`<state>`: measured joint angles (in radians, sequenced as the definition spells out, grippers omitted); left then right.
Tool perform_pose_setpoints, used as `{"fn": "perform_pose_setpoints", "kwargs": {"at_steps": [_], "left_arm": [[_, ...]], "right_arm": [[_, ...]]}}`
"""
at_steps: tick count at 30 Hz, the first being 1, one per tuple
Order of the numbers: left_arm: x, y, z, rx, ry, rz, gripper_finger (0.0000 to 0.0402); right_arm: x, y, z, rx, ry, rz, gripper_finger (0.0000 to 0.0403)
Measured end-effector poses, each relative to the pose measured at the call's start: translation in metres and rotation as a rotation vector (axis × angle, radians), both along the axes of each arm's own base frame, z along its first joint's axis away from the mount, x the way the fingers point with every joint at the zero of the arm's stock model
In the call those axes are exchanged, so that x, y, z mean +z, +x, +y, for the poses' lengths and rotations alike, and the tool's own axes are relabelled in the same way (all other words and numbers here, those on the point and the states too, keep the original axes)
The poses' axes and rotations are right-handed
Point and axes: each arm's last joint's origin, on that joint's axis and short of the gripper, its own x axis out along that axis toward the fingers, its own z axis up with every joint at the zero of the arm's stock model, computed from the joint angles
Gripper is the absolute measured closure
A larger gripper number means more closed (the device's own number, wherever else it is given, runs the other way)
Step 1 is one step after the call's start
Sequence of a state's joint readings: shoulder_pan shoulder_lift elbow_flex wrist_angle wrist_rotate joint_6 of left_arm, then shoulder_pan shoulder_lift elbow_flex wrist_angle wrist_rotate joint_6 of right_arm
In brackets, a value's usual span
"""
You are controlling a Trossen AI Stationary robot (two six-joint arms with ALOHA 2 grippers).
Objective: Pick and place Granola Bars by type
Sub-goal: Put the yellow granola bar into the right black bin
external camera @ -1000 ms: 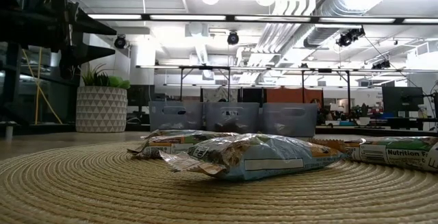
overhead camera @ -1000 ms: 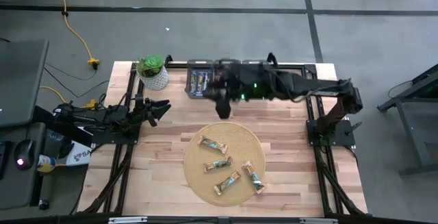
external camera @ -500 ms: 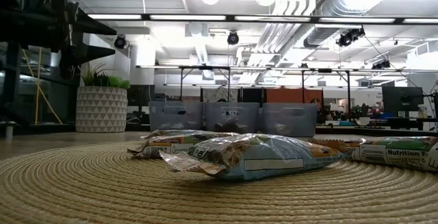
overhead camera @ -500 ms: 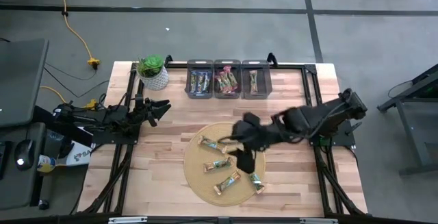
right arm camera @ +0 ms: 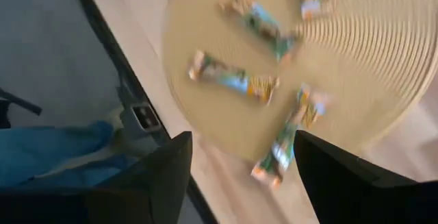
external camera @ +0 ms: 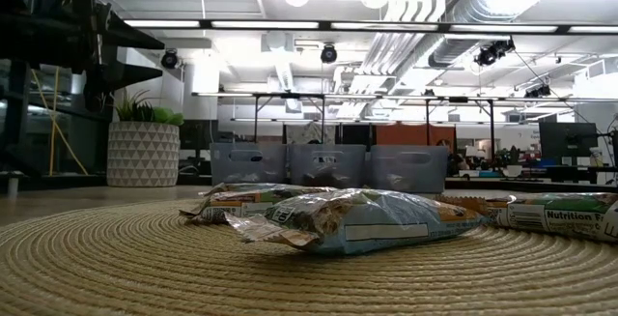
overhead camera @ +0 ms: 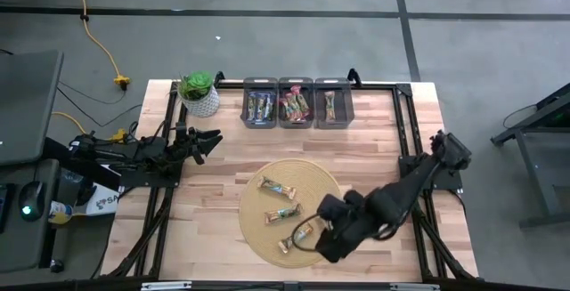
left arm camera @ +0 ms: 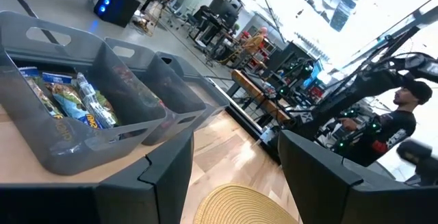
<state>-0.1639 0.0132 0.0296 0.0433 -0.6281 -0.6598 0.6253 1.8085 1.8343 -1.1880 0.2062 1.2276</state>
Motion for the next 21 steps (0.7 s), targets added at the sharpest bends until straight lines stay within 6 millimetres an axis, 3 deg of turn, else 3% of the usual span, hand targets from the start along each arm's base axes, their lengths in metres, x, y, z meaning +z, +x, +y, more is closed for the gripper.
{"fn": "perform_pose_setpoints", "kwargs": {"at_steps": [9, 15, 21], "left_arm": [[0.000, 0.000, 0.000, 0.000, 0.000, 0.000, 0.0190], [0.000, 0.000, 0.000, 0.000, 0.000, 0.000, 0.0190], [0.000, 0.000, 0.000, 0.000, 0.000, 0.001, 0.0190]], "right_arm": [[-0.061, 0.019, 0.022, -0.188, 0.071, 0.285, 0.0162], [-0.091, 0.039, 0.014, -0.263, 0.030, 0.352, 0.0162], [-0.110, 0.053, 0.001, -0.331, 0.002, 0.399, 0.0162]]}}
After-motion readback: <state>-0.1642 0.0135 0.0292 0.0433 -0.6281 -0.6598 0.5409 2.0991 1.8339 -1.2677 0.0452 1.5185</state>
